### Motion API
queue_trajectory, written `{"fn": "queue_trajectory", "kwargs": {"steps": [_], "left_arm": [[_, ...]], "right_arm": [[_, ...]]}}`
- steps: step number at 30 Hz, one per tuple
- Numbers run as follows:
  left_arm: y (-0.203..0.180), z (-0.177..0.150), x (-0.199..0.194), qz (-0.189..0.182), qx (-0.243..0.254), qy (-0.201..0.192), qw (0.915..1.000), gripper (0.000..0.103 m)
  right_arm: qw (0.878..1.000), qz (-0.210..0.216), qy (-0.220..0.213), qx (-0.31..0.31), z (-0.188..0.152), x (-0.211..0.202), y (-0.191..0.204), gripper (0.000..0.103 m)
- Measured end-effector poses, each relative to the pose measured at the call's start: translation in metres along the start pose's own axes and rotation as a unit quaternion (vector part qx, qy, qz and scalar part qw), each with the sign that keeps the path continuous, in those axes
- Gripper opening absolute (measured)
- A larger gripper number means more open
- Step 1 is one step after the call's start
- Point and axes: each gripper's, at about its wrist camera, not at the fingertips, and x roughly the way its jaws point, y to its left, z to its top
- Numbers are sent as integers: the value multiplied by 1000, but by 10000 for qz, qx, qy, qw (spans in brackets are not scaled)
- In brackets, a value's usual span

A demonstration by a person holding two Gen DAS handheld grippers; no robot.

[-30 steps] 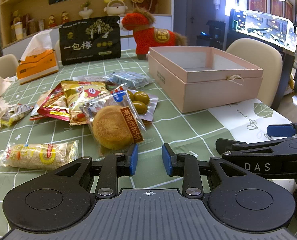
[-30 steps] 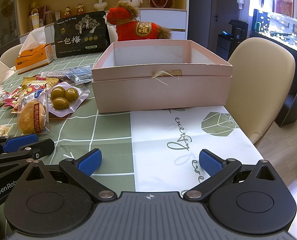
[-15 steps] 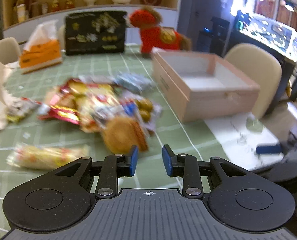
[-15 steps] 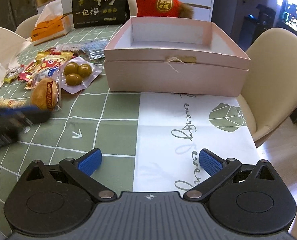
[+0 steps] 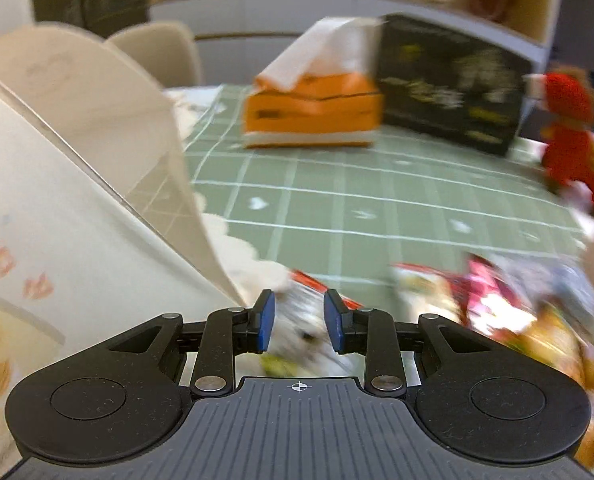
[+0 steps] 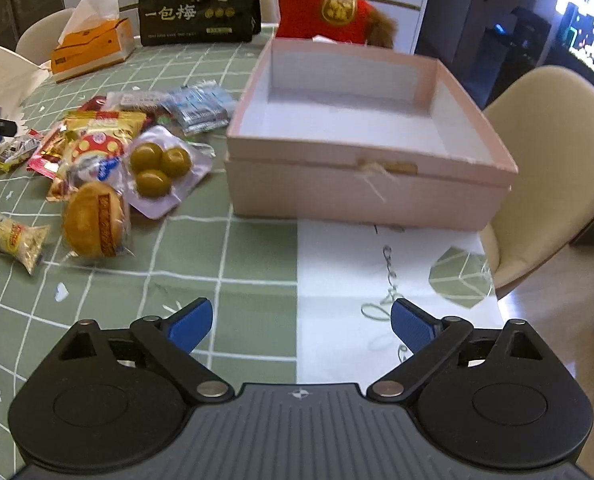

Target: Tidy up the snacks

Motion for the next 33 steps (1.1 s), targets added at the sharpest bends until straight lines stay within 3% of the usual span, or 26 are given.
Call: {"fn": "queue_trajectory", "kwargs": {"steps": [6, 11, 17, 22, 25, 29, 33], "left_arm": [[26, 3, 29, -444, -504, 239, 9975, 32], [7, -18, 13, -925, 51, 430, 9948, 32], [-12, -47, -12, -1628, 248, 782, 9832, 31], [-11, -68, -30, -2219, -36, 1163, 9681, 32], [-16, -80, -44, -2238, -117, 1273, 9662, 32], [-29, -98, -63, -2091, -97, 1392, 9679, 32], [-39, -114, -83, -2098, -225, 1451, 9667, 32]], "right_arm": [[9995, 259, 61, -166, 9, 4, 15, 97], [9951, 563, -278, -760, 20, 2, 46, 97], [9862, 1023, -420, -1234, 30, 6, 87, 91], [9769, 1362, -537, -1557, 28, 1, 108, 91], [9796, 1336, -416, -1441, 27, 9, 109, 91], [9896, 803, -238, -1173, 30, 25, 103, 87], [9840, 1613, -44, -760, 28, 15, 84, 86]]}}
